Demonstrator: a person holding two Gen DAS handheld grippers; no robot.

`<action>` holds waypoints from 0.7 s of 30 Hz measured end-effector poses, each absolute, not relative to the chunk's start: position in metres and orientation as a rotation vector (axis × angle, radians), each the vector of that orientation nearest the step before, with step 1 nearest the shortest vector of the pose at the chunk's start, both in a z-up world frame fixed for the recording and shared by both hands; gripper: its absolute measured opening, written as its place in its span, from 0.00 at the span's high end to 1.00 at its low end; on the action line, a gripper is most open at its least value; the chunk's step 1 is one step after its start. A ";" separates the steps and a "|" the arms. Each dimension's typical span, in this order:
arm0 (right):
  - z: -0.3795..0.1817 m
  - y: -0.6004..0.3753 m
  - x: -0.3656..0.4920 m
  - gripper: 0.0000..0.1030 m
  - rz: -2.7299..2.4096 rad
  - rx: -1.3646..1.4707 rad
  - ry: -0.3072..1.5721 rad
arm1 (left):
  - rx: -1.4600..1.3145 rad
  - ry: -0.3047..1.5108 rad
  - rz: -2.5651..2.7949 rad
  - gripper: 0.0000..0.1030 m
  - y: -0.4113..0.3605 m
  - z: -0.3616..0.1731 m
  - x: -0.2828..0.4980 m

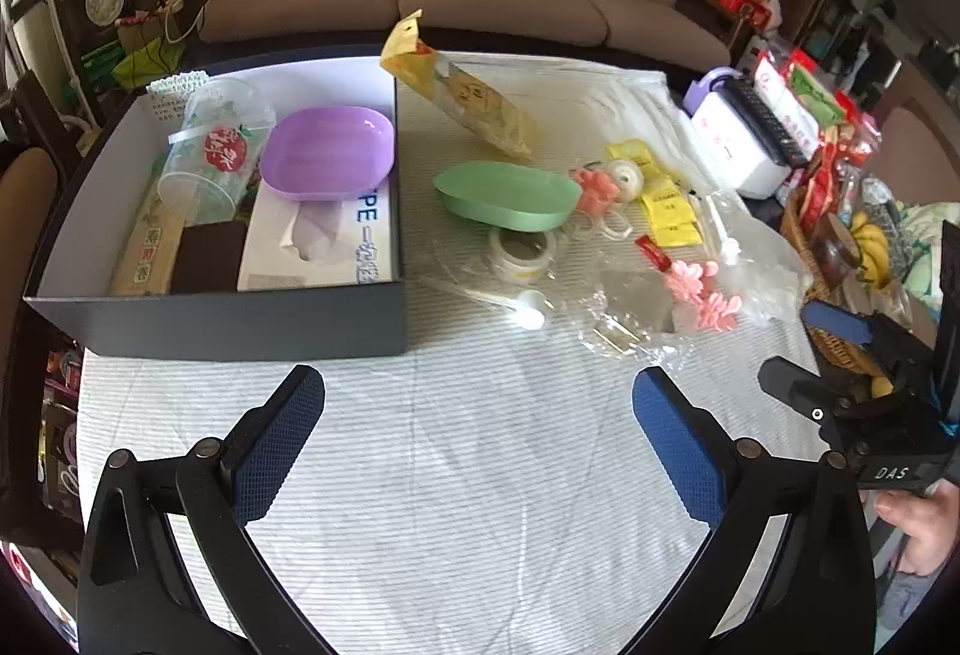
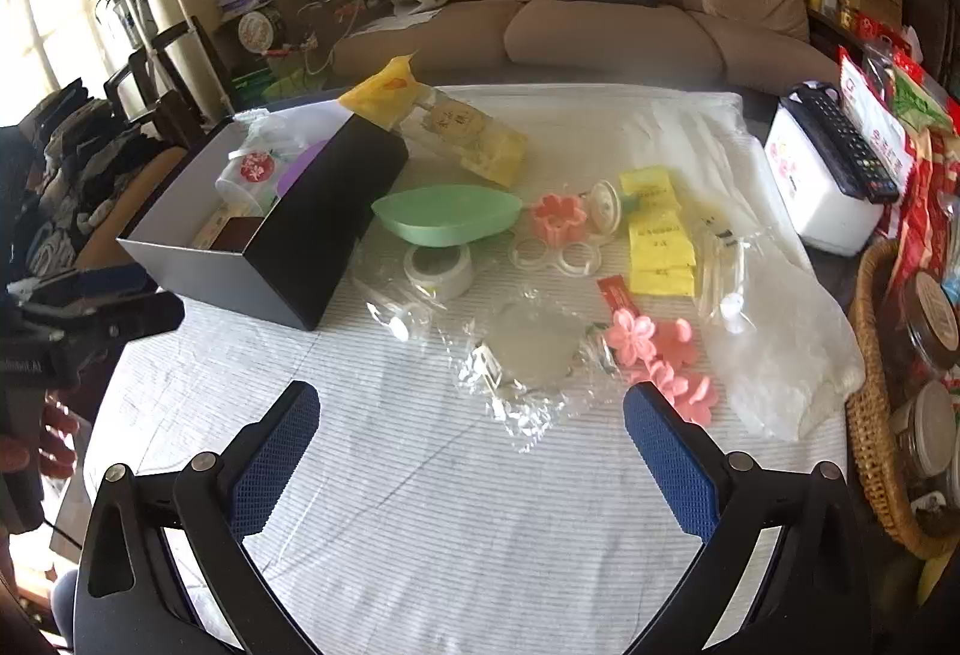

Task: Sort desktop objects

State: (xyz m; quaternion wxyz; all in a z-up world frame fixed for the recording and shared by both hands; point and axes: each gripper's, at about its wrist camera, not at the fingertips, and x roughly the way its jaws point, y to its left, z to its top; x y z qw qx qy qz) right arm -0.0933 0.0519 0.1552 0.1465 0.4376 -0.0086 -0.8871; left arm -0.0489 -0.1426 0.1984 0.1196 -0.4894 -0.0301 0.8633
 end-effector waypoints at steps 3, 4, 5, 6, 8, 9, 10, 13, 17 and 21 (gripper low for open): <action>0.152 0.066 -0.078 0.00 -2.592 1.258 -0.049 | -1.433 -0.122 2.517 0.00 -0.121 0.186 -0.031; 0.150 0.070 -0.075 0.00 -2.598 1.261 -0.062 | -1.434 -0.130 2.520 0.00 -0.115 0.181 -0.026; 0.147 0.074 -0.070 0.00 -2.608 1.266 -0.074 | -1.435 -0.141 2.527 0.00 -0.110 0.175 -0.022; 0.144 0.079 -0.066 0.00 -2.619 1.268 -0.080 | -1.432 -0.154 2.540 0.00 -0.105 0.171 -0.017; 0.135 0.086 -0.060 0.00 -2.631 1.281 -0.097 | -1.429 -0.187 2.567 0.00 -0.097 0.158 -0.011; 0.129 0.090 -0.058 0.00 -2.634 1.287 -0.109 | -1.434 -0.197 2.575 0.00 -0.093 0.151 -0.008; 0.122 0.093 -0.057 0.00 -2.636 1.291 -0.122 | -1.434 -0.201 2.581 0.00 -0.088 0.144 -0.006; 0.104 0.101 -0.054 0.00 -2.652 1.314 -0.113 | -1.433 -0.144 2.604 0.00 -0.072 0.126 -0.001; 0.080 0.110 -0.056 0.00 -2.662 1.339 -0.100 | -1.435 -0.076 2.634 0.00 -0.058 0.107 0.001; 0.060 0.114 -0.062 0.00 -2.671 1.362 -0.074 | -1.447 -0.056 2.646 0.00 -0.049 0.092 -0.005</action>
